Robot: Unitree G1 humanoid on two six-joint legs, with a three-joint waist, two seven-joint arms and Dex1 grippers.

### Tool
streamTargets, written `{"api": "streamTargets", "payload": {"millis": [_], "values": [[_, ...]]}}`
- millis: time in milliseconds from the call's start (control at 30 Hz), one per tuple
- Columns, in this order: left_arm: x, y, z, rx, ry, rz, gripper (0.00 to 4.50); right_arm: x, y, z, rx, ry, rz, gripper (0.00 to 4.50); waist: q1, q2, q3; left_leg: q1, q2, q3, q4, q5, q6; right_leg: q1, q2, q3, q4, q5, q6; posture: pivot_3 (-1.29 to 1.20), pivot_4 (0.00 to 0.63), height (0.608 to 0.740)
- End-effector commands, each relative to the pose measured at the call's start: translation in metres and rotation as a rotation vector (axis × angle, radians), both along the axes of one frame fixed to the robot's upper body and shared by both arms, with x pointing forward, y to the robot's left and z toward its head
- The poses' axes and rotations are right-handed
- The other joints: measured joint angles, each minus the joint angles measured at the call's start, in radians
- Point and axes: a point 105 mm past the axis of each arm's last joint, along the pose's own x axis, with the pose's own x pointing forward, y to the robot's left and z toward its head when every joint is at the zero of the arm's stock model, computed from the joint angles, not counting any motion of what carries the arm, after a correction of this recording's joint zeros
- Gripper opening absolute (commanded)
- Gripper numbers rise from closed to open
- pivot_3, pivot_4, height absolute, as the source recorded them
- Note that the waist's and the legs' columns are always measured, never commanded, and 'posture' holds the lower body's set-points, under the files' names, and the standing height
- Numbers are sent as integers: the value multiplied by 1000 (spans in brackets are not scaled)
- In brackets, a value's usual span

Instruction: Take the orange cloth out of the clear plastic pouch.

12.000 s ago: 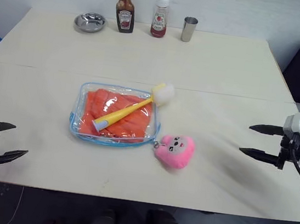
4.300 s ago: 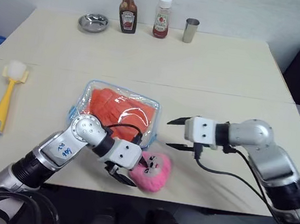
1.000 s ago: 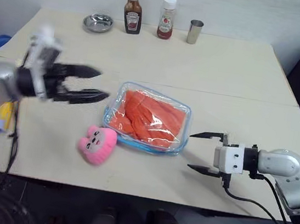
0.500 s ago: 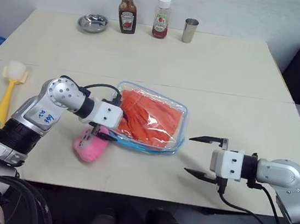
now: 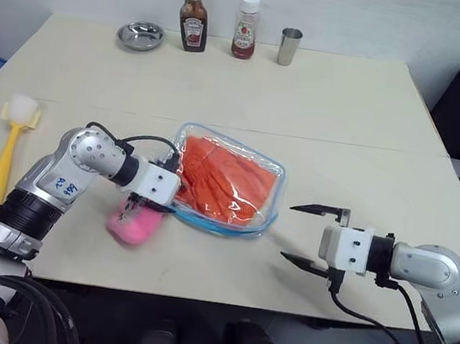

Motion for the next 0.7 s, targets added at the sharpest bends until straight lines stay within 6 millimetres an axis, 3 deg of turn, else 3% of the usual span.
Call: {"api": "streamTargets", "payload": {"millis": [33, 200, 467, 700], "values": [[0, 1, 8, -29, -12, 20, 1405, 0, 2, 9, 14, -38, 14, 4500, 0, 0, 0, 0, 0, 0, 0, 0, 0, 0, 0, 0, 0, 0, 0, 0, 150, 740], [0, 0, 9, -116, 56, 96, 11, -1, 4, 10, 25, -37, 14, 4500, 1, 0, 0, 0, 0, 0, 0, 0, 0, 0, 0, 0, 0, 0, 0, 0, 150, 740], [-2, -45, 47, -565, 287, 234, 11, -10, 16, 19, 109, -18, 12, 4500, 4, 0, 0, -2, 0, -2, 2, 0, 0, 0, -1, -1, 0, 0, 0, 0, 150, 740], [-13, -62, 54, -607, 308, 241, 11, -5, 27, 21, 152, -18, -8, 4500, -2, 0, 0, -1, 0, -2, 1, 0, 0, 0, 0, -1, 1, 0, 0, 0, 150, 740]]}}
